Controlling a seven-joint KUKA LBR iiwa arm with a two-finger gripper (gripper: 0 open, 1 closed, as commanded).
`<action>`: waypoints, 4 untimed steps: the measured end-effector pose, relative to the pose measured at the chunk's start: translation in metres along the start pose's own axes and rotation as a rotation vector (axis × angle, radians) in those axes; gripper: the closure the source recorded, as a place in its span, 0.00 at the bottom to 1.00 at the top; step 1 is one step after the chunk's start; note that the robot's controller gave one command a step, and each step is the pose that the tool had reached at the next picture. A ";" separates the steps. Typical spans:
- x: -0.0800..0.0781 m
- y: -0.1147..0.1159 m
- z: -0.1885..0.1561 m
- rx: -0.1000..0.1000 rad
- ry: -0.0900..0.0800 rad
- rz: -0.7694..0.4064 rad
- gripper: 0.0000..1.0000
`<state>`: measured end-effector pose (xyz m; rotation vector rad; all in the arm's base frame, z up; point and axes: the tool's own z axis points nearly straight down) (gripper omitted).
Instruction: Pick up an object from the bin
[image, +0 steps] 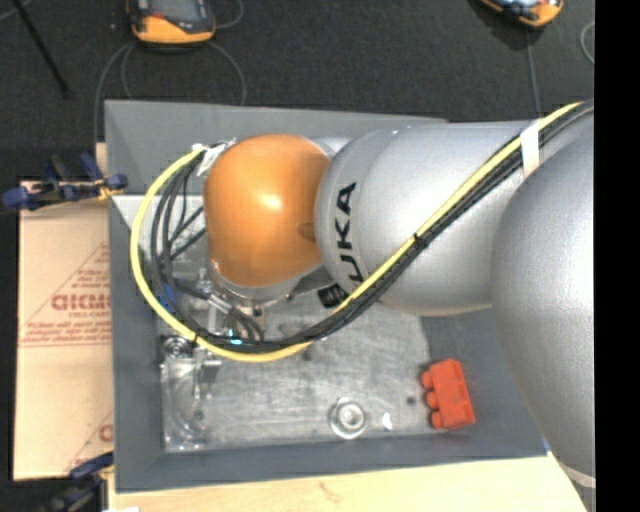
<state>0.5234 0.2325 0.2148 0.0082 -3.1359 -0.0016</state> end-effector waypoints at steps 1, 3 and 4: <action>-0.034 -0.053 0.139 -0.004 -0.011 -0.030 0.00; -0.079 -0.165 0.133 -0.002 -0.011 -0.015 1.00; -0.084 -0.172 -0.051 0.003 -0.020 -0.080 1.00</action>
Offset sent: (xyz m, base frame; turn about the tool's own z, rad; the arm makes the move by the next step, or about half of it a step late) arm 0.0318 -0.0520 -0.1386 -0.0315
